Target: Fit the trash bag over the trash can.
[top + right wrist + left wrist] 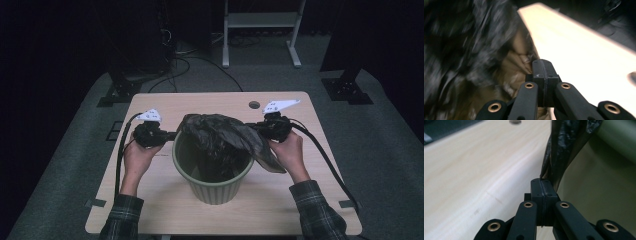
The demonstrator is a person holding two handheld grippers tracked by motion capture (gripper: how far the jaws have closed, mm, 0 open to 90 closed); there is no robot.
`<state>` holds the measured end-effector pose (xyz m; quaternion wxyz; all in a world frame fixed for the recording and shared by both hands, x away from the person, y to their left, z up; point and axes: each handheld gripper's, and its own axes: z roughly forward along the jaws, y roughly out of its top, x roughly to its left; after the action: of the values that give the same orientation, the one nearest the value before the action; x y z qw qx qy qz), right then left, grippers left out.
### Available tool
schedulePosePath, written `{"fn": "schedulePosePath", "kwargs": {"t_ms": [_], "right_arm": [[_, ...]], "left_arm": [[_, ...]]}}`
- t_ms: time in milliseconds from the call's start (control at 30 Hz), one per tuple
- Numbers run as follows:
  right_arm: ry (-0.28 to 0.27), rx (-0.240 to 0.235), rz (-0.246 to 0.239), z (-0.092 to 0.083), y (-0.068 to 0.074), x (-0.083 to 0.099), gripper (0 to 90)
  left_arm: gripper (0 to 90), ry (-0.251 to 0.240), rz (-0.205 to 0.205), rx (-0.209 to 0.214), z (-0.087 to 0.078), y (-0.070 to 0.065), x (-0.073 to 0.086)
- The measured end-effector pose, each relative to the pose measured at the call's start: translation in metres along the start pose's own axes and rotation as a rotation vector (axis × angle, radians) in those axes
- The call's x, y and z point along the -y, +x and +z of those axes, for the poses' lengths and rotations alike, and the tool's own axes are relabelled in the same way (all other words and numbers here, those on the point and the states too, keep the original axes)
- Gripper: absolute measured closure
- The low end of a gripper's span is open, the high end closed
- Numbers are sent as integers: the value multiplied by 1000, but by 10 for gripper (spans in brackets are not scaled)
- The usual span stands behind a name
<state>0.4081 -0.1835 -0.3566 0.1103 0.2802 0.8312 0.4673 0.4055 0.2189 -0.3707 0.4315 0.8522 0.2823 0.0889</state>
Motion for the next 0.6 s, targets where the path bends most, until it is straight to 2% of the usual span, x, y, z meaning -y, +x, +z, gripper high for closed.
{"fn": "schedulePosePath", "kwargs": {"t_ms": [133, 233, 300, 333, 467, 533, 600], "right_arm": [[38, -23, 7, 10, 2, 17, 900], [21, -41, 12, 6, 2, 22, 898], [-3, -31, 14, -1, 1, 19, 773], [-20, -26, 27, -8, 0, 16, 709], [-95, 10, 39, -41, -4, 4, 637], [-140, 9, 48, -59, -4, -4, 618], [-201, -19, 47, -75, 0, -15, 593]], "left_arm": [[900, 19, -28, 12, 1, 2, 19], [900, -9, -32, 16, -3, 3, 24], [900, -15, -29, 15, -6, 3, 22], [900, -19, -26, 14, -7, 2, 21], [900, -25, -17, 18, -11, 1, 18], [900, -28, -13, 17, -12, 1, 17], [900, -31, -16, 17, -12, 1, 16]]}}
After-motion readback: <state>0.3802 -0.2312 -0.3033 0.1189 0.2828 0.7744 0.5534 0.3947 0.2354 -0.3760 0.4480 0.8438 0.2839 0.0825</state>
